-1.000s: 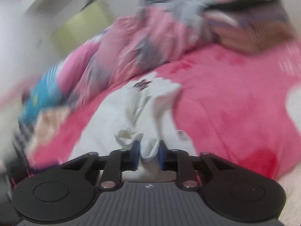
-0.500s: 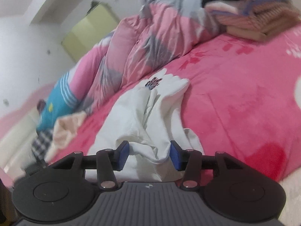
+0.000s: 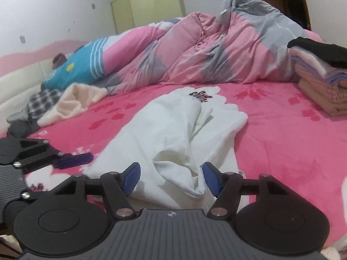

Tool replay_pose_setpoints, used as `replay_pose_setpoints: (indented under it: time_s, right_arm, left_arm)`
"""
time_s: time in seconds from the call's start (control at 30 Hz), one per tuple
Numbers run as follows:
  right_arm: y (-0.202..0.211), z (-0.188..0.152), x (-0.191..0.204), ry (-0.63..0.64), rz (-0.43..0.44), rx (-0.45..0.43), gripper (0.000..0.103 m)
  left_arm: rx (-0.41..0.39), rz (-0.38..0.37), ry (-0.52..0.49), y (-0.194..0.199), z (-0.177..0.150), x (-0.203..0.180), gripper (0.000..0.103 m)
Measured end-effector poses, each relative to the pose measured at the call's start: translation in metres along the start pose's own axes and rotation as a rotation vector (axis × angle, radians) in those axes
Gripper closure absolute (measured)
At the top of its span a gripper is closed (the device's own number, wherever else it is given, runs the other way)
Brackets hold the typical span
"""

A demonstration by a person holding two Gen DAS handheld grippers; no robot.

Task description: Fold clothes

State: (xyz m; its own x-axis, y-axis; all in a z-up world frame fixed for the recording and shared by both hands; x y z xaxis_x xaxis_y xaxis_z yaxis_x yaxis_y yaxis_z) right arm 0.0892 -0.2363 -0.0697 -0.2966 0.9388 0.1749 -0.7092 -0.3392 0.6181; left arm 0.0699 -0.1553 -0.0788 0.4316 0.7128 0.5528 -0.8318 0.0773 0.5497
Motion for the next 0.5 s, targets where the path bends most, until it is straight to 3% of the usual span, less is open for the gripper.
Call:
replay_pose_setpoints:
  time_s: [0.07, 0.13, 0.23, 0.5]
  right_arm:
    - [-0.007, 0.000, -0.002, -0.006, -0.014, 0.011, 0.054]
    - [-0.007, 0.000, -0.013, -0.080, 0.003, 0.000, 0.078]
    - [-0.007, 0.001, -0.029, -0.192, 0.029, -0.017, 0.093]
    - [-0.014, -0.010, -0.070, -0.438, 0.080, -0.023, 0.094]
  left_arm:
    - [0.010, 0.005, -0.002, 0.000, -0.003, 0.000, 0.092]
    - [0.018, 0.016, 0.000, 0.000, -0.007, 0.002, 0.093]
    - [0.033, 0.040, 0.023, 0.002, -0.012, 0.007, 0.095]
    - [0.080, 0.057, 0.039, -0.004, -0.026, 0.005, 0.095]
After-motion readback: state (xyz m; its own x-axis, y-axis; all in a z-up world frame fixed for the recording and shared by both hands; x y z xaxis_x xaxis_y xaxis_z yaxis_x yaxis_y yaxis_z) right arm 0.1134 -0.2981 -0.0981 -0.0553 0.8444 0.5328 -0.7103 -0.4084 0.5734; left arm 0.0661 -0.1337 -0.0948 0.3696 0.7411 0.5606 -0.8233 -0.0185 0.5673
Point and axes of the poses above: each gripper's, at about its wrist camera, not at the fingertips, and y roughly against the way its jaws point, x to its left, z to its top, the point moved 10 cm from there along -y, roughly the way its jaws point, and after that the axes turned 9 degrees about x, right-handed, at the moved point
